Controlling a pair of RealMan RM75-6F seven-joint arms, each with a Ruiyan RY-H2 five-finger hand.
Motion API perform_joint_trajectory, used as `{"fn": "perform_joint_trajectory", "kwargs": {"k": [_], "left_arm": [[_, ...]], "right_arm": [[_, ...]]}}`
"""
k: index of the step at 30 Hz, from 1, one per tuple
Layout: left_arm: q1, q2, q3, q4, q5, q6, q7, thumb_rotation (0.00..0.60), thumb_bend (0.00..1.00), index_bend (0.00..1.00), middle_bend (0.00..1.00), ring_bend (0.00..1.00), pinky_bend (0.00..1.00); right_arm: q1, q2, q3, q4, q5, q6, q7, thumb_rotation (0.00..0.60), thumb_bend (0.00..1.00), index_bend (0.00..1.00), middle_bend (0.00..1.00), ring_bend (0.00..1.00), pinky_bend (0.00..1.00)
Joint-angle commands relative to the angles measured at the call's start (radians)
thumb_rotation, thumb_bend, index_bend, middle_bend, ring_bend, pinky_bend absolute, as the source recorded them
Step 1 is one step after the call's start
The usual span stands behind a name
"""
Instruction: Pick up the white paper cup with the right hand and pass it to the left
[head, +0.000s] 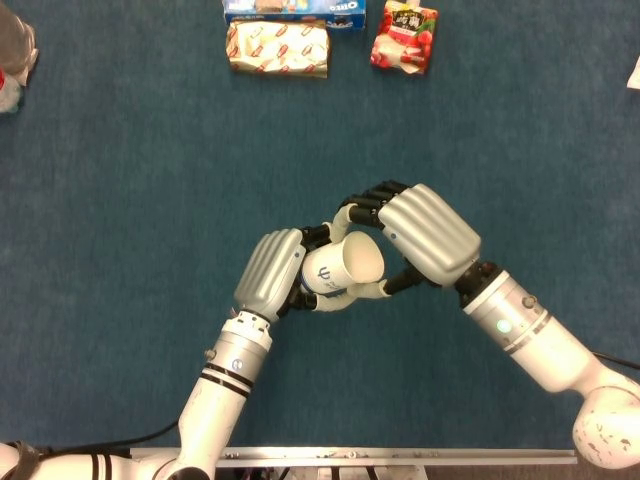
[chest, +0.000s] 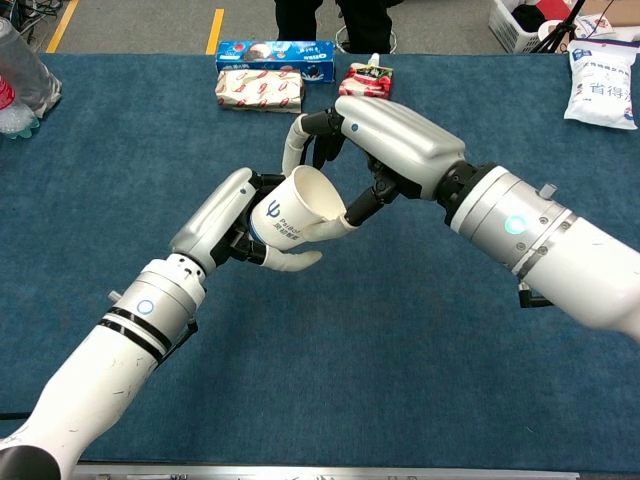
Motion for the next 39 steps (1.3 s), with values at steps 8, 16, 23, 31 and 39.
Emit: {"fn": "perform_joint_trajectory", "kwargs": {"k": [8,16,23,31,39], "left_arm": [[0.01,-0.019,0.006,0.019,0.017,0.015,-0.005,0.6,0.14,0.58,0.62,0.54,0.66],[0.021,-0.038,0.007,0.039,0.043,0.038,-0.021,0.6,0.14,0.64,0.67,0.59,0.7],[0.037,-0.061,0.007,0.058,0.059,0.066,-0.031,0.6,0.14,0.69,0.73,0.63,0.74],[0.047,-0.076,0.008,0.072,0.067,0.078,-0.024,0.6,0.14,0.72,0.77,0.66,0.78],[0.055,-0.08,0.008,0.076,0.072,0.082,-0.022,0.6,0.17,0.73,0.78,0.67,0.8]], "right_arm": [[0.004,0.0,-0.002,-0.002,0.004,-0.003,-0.005,0.6,0.0,0.49,0.46,0.42,0.36],[0.006,-0.003,-0.004,-0.003,0.0,-0.002,-0.004,0.6,0.0,0.49,0.46,0.42,0.36],[0.005,-0.004,-0.008,0.001,-0.016,0.004,0.008,0.6,0.0,0.49,0.46,0.42,0.36],[0.006,-0.004,-0.009,0.006,-0.026,0.005,0.02,0.6,0.0,0.49,0.46,0.42,0.36],[0.006,0.001,-0.014,0.011,-0.044,0.005,0.036,0.6,0.0,0.42,0.42,0.42,0.36]]}}
